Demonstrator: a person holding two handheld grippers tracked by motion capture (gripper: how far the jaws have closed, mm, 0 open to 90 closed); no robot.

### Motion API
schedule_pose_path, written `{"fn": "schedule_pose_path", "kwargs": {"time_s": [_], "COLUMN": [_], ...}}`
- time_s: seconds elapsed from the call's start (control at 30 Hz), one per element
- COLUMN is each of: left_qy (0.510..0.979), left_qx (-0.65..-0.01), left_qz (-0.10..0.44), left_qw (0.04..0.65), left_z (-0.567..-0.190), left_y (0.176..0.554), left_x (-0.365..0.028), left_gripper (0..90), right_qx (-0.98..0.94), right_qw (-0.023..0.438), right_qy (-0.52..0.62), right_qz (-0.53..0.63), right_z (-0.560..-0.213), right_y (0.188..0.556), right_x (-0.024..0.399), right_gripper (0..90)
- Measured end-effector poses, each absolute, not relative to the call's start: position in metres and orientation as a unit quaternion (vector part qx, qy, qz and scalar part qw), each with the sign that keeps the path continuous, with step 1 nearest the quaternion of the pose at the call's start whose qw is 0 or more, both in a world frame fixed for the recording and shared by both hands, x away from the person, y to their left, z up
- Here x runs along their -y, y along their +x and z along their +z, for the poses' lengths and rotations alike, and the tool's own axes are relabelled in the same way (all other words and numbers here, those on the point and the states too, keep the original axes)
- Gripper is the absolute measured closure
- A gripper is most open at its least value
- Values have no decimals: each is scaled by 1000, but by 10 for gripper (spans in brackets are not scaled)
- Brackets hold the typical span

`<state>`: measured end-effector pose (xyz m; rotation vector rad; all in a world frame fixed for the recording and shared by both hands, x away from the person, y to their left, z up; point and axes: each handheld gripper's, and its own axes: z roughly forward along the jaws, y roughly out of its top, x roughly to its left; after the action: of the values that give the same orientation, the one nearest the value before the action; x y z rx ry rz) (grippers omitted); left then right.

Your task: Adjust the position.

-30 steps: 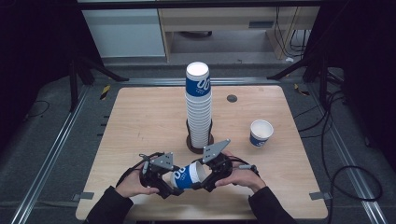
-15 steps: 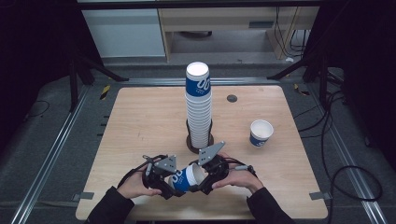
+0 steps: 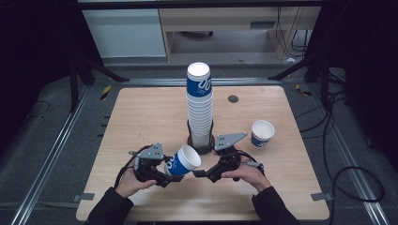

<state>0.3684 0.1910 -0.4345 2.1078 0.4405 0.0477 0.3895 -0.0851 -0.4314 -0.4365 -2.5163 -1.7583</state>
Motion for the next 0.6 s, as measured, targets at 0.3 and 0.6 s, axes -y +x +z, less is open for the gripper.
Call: {"fn": "schedule_pose_path", "kwargs": {"time_s": [0.3,0.6], "left_qy": [858,858], "left_qx": [-163,-147], "left_qz": [21,26], "left_qw": [487,491], "left_z": [-434,-431], "left_y": [359,352], "left_x": [-179,-170], "left_gripper": [272,272], "right_qx": [804,796], "right_qw": [42,83], "right_qy": [-138,-126], "right_qz": [-577,-586], "right_z": [-433,-436], "right_y": [387,385], "right_x": [78,71], "right_gripper": [83,152]}}
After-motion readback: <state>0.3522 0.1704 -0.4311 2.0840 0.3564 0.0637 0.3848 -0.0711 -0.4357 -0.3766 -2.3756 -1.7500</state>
